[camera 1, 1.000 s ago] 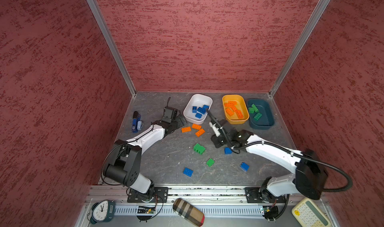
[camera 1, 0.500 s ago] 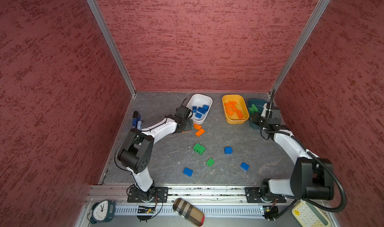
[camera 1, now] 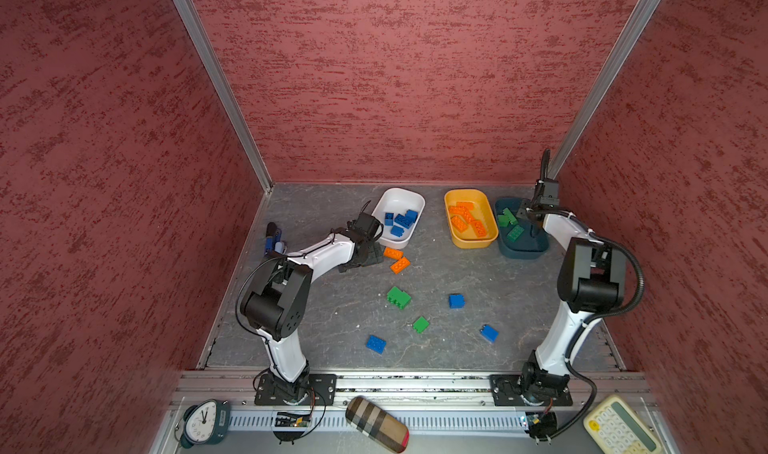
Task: Sort the legos into containers by color
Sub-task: 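Drop the green brick into the teal tub while the left gripper lowers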
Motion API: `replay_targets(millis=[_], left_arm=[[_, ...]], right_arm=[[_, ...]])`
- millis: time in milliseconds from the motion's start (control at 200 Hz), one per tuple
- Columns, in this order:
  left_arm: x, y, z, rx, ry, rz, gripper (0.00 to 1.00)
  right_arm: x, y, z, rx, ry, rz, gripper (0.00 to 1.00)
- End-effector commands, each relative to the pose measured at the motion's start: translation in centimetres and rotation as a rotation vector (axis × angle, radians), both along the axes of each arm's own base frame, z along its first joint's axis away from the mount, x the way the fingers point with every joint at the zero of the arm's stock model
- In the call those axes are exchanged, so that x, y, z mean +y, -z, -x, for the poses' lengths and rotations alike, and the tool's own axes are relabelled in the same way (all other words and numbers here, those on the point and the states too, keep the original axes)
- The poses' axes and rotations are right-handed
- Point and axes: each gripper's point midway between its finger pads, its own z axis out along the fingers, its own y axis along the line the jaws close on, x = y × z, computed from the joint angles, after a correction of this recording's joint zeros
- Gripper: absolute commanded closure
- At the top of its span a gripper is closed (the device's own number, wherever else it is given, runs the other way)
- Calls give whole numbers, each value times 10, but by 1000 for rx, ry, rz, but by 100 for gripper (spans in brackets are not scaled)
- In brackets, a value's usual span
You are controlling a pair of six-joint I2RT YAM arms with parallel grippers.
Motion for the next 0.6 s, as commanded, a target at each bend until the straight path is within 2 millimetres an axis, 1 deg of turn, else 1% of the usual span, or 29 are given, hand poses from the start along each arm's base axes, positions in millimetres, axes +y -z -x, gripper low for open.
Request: replay_targets(millis=[0,45,90,130,190,200,215,225,316,421,516,596], left_arm=[[-7,2,-5,21,23,-5,1],[-9,4,-4,27,33,-13,1],[-9,4,-5,30,35,-18,1],[-10,5,-5,32,35,-18,0],[-12,5,-8,32,41,-12,0],[-13,5,-8,34,43,-13,0],[-13,5,-8,35,43,-13,1],[-13,6,-8,38,42,-15,1],[-15,8,-12,44,43,-21,7],[-26,12,-16,54,80,1,8],[-32,15,-18,60,89,-3,9],[-31,18,-20,69,83,-12,16]], right_arm=[[-16,9,-2,98,-24,117,65],[-15,11,-5,99,-28,109,57],[-14,7,-7,89,-23,90,52],[-11,2,-8,75,-24,69,41],[-5,-8,-8,43,-26,40,23],[-5,-10,-7,36,-24,36,16],[-4,-14,-7,26,-24,31,4],[-4,-16,-6,20,-23,30,2],[0,-35,-2,-32,-9,7,1],[6,-53,4,-81,-17,-15,1],[10,-60,8,-105,-23,-32,1],[12,-65,11,-122,-25,-40,1]])
